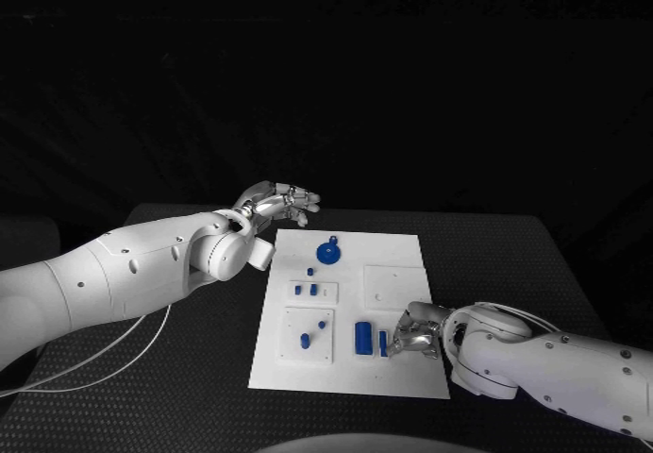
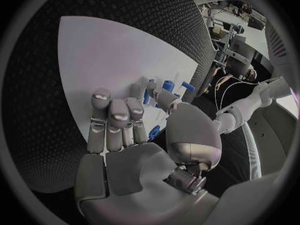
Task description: Assemble the parts on the task board
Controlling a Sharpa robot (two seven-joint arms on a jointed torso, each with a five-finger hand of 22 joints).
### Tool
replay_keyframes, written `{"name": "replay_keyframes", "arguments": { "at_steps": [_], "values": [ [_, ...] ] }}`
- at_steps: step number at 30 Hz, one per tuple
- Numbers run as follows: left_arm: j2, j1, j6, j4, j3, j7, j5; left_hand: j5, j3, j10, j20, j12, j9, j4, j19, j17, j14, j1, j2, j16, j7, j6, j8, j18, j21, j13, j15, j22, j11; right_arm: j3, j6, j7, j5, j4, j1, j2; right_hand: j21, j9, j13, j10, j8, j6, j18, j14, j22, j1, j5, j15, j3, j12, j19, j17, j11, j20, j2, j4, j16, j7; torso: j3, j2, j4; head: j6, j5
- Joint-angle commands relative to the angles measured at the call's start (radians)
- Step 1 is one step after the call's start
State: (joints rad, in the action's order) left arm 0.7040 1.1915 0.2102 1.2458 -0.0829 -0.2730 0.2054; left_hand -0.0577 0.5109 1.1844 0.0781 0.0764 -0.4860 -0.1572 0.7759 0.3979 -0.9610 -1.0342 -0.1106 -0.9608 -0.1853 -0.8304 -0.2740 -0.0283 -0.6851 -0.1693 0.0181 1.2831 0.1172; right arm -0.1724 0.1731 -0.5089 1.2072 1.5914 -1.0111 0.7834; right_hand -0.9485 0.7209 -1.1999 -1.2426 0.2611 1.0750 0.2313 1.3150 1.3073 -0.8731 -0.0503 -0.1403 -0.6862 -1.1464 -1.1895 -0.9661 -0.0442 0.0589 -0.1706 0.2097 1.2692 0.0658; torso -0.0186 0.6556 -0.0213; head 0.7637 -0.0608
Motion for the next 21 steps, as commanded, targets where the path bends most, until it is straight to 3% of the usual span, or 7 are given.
{"name": "replay_keyframes", "arguments": {
  "at_steps": [1, 4, 12, 14, 16, 21],
  "values": [
    [-0.002, 0.001, -0.012, 0.003, 0.001, -0.005, -0.005, -0.002, 0.001, -0.001, 0.001, 0.001, 0.002, 0.006, 0.007, 0.001, -0.003, 0.007, 0.000, 0.003, 0.002, 0.008, -0.006, -0.018, 0.004, 0.001, 0.001, 0.001, 0.004, -0.001, -0.003, -0.020, 0.021, -0.004, 0.001, -0.002, 0.005, -0.002, -0.001, -0.008, -0.006, 0.008, 0.031, -0.004, 0.003, 0.004, 0.002, -0.006, 0.000, -0.003, 0.002, -0.001, 0.001, 0.000, -0.017, 0.004, -0.004, 0.002, 0.0005, 0.000, -0.0006, 0.000, 0.001],
    [-0.002, 0.001, -0.012, 0.003, 0.000, -0.005, -0.005, -0.002, 0.001, -0.001, 0.001, 0.001, 0.002, 0.006, 0.007, 0.001, -0.003, 0.007, 0.000, 0.003, 0.002, 0.008, -0.007, -0.018, 0.004, 0.001, 0.001, 0.001, 0.004, -0.001, -0.003, -0.025, 0.017, -0.005, 0.001, -0.003, 0.005, -0.003, 0.000, -0.008, -0.008, 0.009, 0.031, -0.003, 0.002, 0.037, 0.002, -0.005, 0.008, -0.002, 0.000, -0.001, 0.002, -0.003, -0.022, -0.017, -0.004, 0.003, 0.0006, 0.000, -0.0006, -0.001, 0.001],
    [0.000, 0.001, -0.013, 0.003, 0.000, -0.003, -0.005, -0.002, 0.001, -0.001, 0.001, 0.001, 0.002, 0.006, 0.007, 0.002, -0.003, 0.007, 0.000, 0.003, 0.002, 0.008, -0.007, -0.018, 0.005, 0.001, 0.001, 0.001, 0.004, -0.001, -0.006, -0.018, -0.003, -0.003, 0.001, 0.004, 0.005, -0.003, 0.001, -0.007, -0.009, 0.009, 0.031, -0.003, 0.002, 0.052, 0.001, -0.006, 0.013, -0.001, 0.000, -0.002, 0.001, -0.003, -0.028, -0.025, -0.004, 0.002, 0.0001, 0.000, 0.0004, -0.003, 0.003],
    [0.000, 0.001, -0.012, 0.001, 0.000, -0.004, -0.005, -0.002, 0.001, -0.001, 0.001, 0.001, 0.002, 0.006, 0.007, 0.002, -0.003, 0.007, 0.000, 0.003, 0.002, 0.008, -0.007, -0.018, 0.005, 0.001, 0.001, 0.002, 0.004, -0.001, -0.007, -0.003, -0.017, 0.000, 0.001, 0.012, 0.006, -0.003, 0.001, -0.007, -0.010, 0.009, 0.031, -0.003, 0.002, 0.052, 0.001, -0.007, 0.010, -0.001, 0.000, -0.002, 0.001, -0.002, -0.040, -0.027, -0.004, 0.002, -0.0002, 0.000, 0.0003, -0.003, 0.003],
    [0.000, 0.001, -0.013, 0.001, 0.000, -0.005, -0.005, -0.002, 0.001, -0.001, 0.001, 0.001, 0.002, 0.006, 0.007, 0.002, -0.003, 0.007, 0.000, 0.003, 0.002, 0.008, -0.007, -0.018, 0.005, 0.001, 0.001, 0.002, 0.004, -0.001, -0.018, 0.053, -0.028, 0.007, 0.001, 0.025, 0.007, -0.003, 0.004, -0.003, -0.011, 0.008, 0.031, -0.003, 0.001, 0.055, 0.001, -0.007, 0.002, 0.004, 0.000, -0.001, 0.001, -0.001, -0.067, -0.038, -0.005, 0.002, -0.0004, -0.001, 0.0003, -0.005, 0.004],
    [0.002, 0.001, -0.011, -0.004, 0.000, -0.005, -0.005, -0.002, 0.001, -0.001, 0.001, 0.001, 0.002, 0.007, 0.007, 0.002, -0.003, 0.007, 0.000, 0.003, 0.002, 0.008, -0.007, -0.018, 0.005, 0.001, 0.001, 0.002, 0.004, 0.002, 0.027, 0.140, -0.054, 0.034, -0.011, 0.065, 0.013, -0.004, 0.023, 0.020, -0.020, -0.007, 0.031, -0.007, -0.001, 0.072, 0.002, -0.004, -0.001, 0.029, 0.004, 0.002, 0.006, -0.003, -0.102, -0.062, -0.013, 0.007, 0.0003, -0.002, -0.0011, -0.012, 0.004]
  ]
}}
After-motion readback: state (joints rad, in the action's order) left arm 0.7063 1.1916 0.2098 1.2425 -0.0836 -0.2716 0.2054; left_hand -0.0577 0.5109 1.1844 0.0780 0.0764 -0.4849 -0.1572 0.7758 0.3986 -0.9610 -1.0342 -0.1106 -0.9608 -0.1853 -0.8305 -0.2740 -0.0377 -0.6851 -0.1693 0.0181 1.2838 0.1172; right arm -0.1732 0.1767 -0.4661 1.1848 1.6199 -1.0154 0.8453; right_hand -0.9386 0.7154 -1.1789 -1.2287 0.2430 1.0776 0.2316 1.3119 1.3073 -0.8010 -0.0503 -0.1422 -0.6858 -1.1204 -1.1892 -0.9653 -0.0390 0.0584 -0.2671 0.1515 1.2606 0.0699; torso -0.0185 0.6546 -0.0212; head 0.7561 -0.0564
